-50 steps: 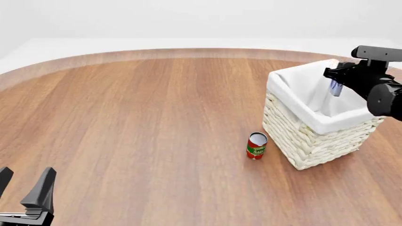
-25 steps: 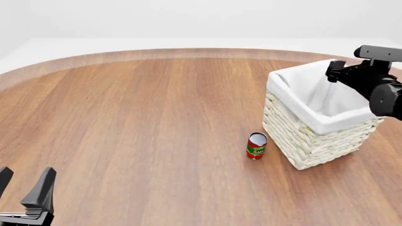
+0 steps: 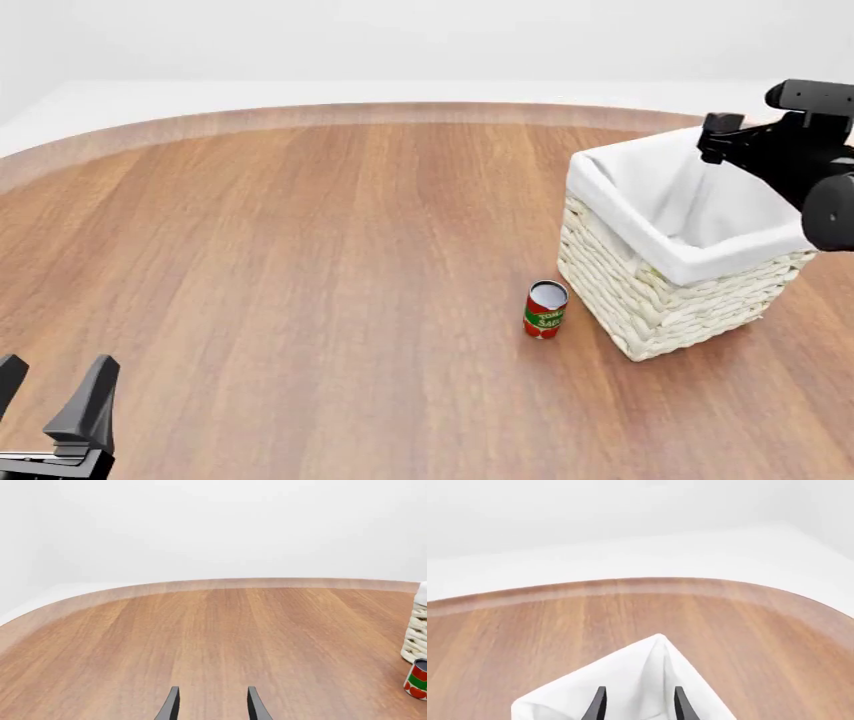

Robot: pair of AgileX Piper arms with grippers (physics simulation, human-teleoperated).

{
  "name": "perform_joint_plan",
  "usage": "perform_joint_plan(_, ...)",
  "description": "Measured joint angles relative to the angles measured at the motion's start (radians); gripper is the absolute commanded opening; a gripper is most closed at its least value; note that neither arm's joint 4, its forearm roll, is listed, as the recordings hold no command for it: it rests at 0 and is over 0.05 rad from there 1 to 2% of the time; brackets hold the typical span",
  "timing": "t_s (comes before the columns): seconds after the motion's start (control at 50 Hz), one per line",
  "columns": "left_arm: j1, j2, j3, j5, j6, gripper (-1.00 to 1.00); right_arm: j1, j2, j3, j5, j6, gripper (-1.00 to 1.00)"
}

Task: Pick up the alphabet soup and the cream cheese box, and put them in the basket.

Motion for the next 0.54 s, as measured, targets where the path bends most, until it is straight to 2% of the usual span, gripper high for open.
perform_joint_plan(0.24,0.000,0.000,0.000,0.000,0.000,1.00,0.021,-0.110,0.089,-0.021,-0.001,1.00)
perform_joint_plan(0.46,0.000,0.000,0.000,0.000,0.000,1.00,0.035,-0.242,0.220,-0.051,0.005,1.00)
perform_joint_plan(0.5,0.000,0.000,0.000,0.000,0.000,1.00,0.036,-0.316,0.267,-0.047,-0.018,1.00)
perform_joint_plan(0.54,0.000,0.000,0.000,0.000,0.000,1.00,0.047,-0.391,0.313,-0.047,-0.071,1.00)
